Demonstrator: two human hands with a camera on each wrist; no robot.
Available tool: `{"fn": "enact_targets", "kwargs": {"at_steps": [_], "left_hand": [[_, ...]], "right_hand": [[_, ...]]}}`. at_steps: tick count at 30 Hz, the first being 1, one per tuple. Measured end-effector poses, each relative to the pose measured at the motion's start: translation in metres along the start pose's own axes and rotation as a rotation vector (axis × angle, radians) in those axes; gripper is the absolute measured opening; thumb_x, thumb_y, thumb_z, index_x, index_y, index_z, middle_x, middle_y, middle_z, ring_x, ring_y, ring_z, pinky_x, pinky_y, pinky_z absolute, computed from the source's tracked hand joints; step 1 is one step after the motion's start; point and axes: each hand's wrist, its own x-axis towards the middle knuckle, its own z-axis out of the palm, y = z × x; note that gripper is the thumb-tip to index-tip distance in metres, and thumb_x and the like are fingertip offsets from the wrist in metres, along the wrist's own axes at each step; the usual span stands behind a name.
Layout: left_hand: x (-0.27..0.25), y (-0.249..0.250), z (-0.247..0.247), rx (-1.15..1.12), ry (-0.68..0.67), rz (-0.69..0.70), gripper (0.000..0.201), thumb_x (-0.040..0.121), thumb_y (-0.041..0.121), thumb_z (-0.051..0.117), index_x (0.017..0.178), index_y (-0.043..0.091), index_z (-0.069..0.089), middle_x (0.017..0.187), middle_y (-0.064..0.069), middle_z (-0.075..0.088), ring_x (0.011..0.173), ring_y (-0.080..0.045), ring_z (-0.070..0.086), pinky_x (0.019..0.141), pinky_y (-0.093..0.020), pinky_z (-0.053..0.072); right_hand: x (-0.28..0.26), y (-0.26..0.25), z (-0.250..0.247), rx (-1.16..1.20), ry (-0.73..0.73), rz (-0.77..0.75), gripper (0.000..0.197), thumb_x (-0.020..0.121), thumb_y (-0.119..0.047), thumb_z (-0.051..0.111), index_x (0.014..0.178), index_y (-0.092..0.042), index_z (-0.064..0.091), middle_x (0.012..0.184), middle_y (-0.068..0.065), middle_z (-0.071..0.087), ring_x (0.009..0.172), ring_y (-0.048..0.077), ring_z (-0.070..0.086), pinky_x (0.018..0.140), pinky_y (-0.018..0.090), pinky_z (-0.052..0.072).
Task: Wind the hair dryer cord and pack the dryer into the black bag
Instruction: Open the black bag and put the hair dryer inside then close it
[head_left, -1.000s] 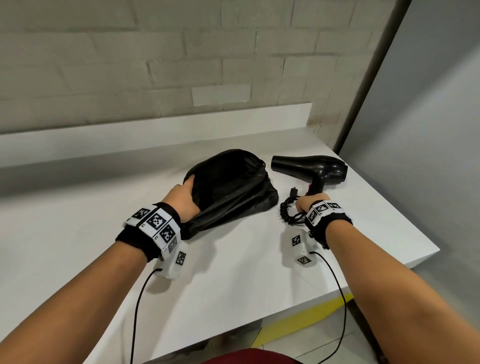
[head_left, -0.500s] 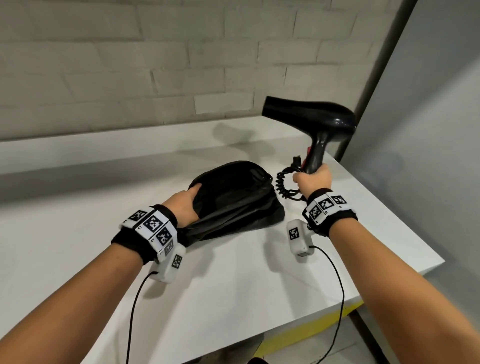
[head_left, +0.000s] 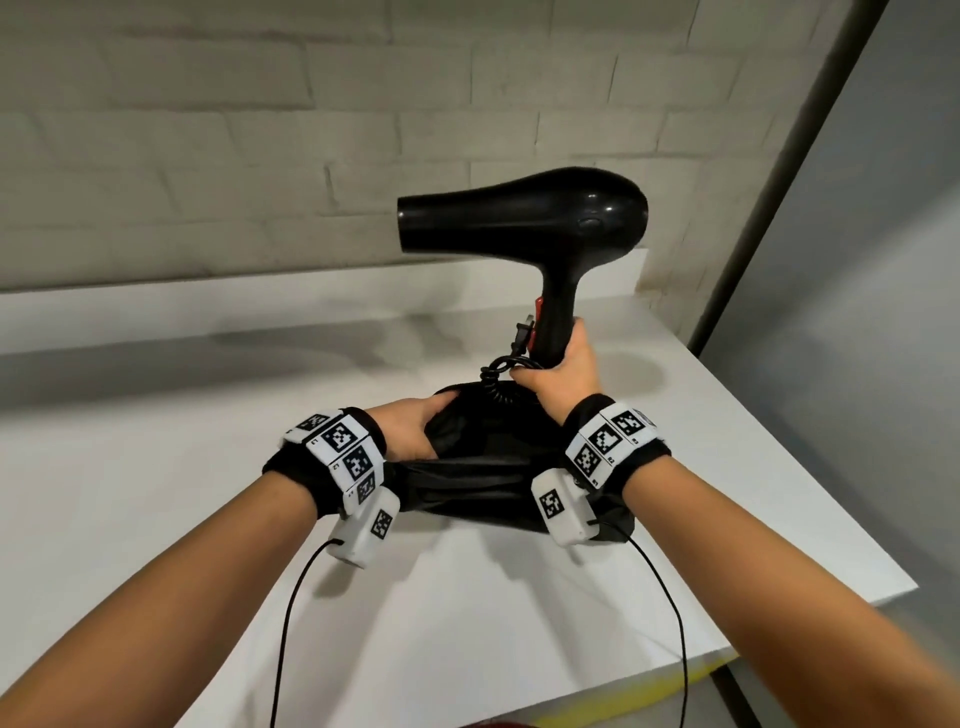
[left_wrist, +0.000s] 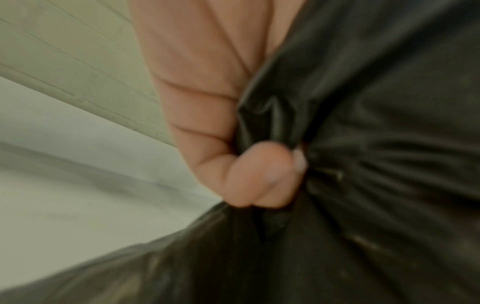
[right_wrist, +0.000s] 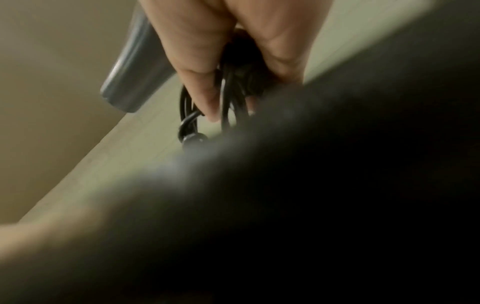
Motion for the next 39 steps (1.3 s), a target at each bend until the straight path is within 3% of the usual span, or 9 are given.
{"fn": "enact_targets", "kwargs": {"at_steps": [4, 7, 11, 15, 17, 20, 28, 33, 39], "left_hand": [[0.005, 0.0, -0.004, -0.106, -0.008, -0.02, 0.094, 0.074, 0.002, 0.067, 0.149, 0.029, 0.018, 0.123, -0.001, 0.06, 0.11, -0.017, 0.058, 0.092, -0.023, 0.045], [0.006, -0.001, -0.007, -0.171, 0.041, 0.007, 0.088, 0.077, -0.004, 0.061, 0.148, 0.025, 0.02, 0.119, -0.004, 0.059, 0.104, -0.017, 0.057, 0.083, -0.019, 0.045], [0.005, -0.007, -0.006, -0.331, 0.111, 0.059, 0.079, 0.079, -0.013, 0.054, 0.146, 0.019, 0.027, 0.131, -0.005, 0.053, 0.112, -0.019, 0.053, 0.086, -0.019, 0.044], [0.003, -0.013, -0.001, -0.587, 0.175, 0.044, 0.046, 0.076, -0.023, 0.051, 0.109, 0.008, 0.057, 0.096, -0.005, 0.062, 0.089, -0.013, 0.064, 0.06, -0.009, 0.051], [0.001, -0.015, -0.003, -0.622, 0.168, 0.02, 0.037, 0.067, -0.018, 0.06, 0.091, 0.011, 0.06, 0.083, -0.007, 0.062, 0.063, -0.007, 0.067, 0.054, -0.014, 0.052], [-0.001, -0.017, -0.009, -0.569, 0.179, -0.045, 0.031, 0.061, -0.007, 0.06, 0.084, 0.014, 0.058, 0.083, -0.013, 0.057, 0.061, -0.018, 0.059, 0.048, -0.02, 0.049], [-0.003, -0.011, -0.025, -0.306, 0.243, -0.207, 0.06, 0.084, -0.002, 0.057, 0.135, 0.024, 0.045, 0.09, -0.006, 0.054, 0.066, -0.013, 0.048, 0.04, -0.016, 0.042], [-0.005, -0.001, -0.032, -0.21, 0.259, -0.174, 0.063, 0.083, -0.007, 0.053, 0.137, 0.026, 0.044, 0.103, -0.007, 0.056, 0.085, -0.02, 0.055, 0.041, -0.011, 0.044], [-0.013, 0.012, -0.038, -0.177, 0.193, -0.196, 0.062, 0.085, -0.008, 0.044, 0.136, 0.028, 0.045, 0.104, -0.006, 0.054, 0.073, -0.016, 0.052, 0.048, -0.019, 0.046]], "right_hand": [[-0.008, 0.014, -0.006, -0.056, -0.118, -0.009, 0.068, 0.06, 0.009, 0.073, 0.097, -0.043, 0.047, 0.097, -0.004, 0.065, 0.09, 0.011, 0.066, 0.084, 0.025, 0.053], [-0.014, 0.023, -0.018, -0.105, -0.192, 0.004, 0.066, 0.06, 0.012, 0.072, 0.096, -0.037, 0.047, 0.094, -0.015, 0.061, 0.083, -0.006, 0.062, 0.077, 0.008, 0.048], [-0.016, 0.031, -0.038, -0.264, -0.243, 0.017, 0.059, 0.061, 0.002, 0.075, 0.095, -0.037, 0.046, 0.084, -0.011, 0.059, 0.08, 0.005, 0.059, 0.076, 0.011, 0.047], [-0.013, 0.039, -0.049, -0.3, -0.254, 0.026, 0.055, 0.062, 0.008, 0.073, 0.09, -0.032, 0.047, 0.081, -0.011, 0.058, 0.076, 0.002, 0.057, 0.069, 0.006, 0.045], [-0.011, 0.042, -0.052, -0.32, -0.254, 0.026, 0.058, 0.061, 0.011, 0.071, 0.094, -0.029, 0.046, 0.083, -0.009, 0.059, 0.078, 0.005, 0.058, 0.069, 0.004, 0.044], [-0.009, 0.047, -0.055, -0.36, -0.264, 0.033, 0.061, 0.061, 0.013, 0.069, 0.094, -0.032, 0.045, 0.093, -0.002, 0.062, 0.086, 0.013, 0.059, 0.069, 0.0, 0.044], [-0.011, 0.036, -0.054, -0.419, -0.24, 0.002, 0.057, 0.066, 0.011, 0.065, 0.11, -0.02, 0.048, 0.099, 0.001, 0.063, 0.089, 0.013, 0.061, 0.078, 0.017, 0.045], [-0.009, 0.037, -0.051, -0.472, -0.201, 0.003, 0.056, 0.066, 0.01, 0.062, 0.112, -0.02, 0.048, 0.094, 0.004, 0.063, 0.088, 0.019, 0.061, 0.081, 0.026, 0.048], [-0.01, 0.04, -0.052, -0.463, -0.191, 0.021, 0.052, 0.069, 0.007, 0.064, 0.108, -0.024, 0.05, 0.096, 0.004, 0.066, 0.087, 0.016, 0.062, 0.081, 0.025, 0.048]]}}
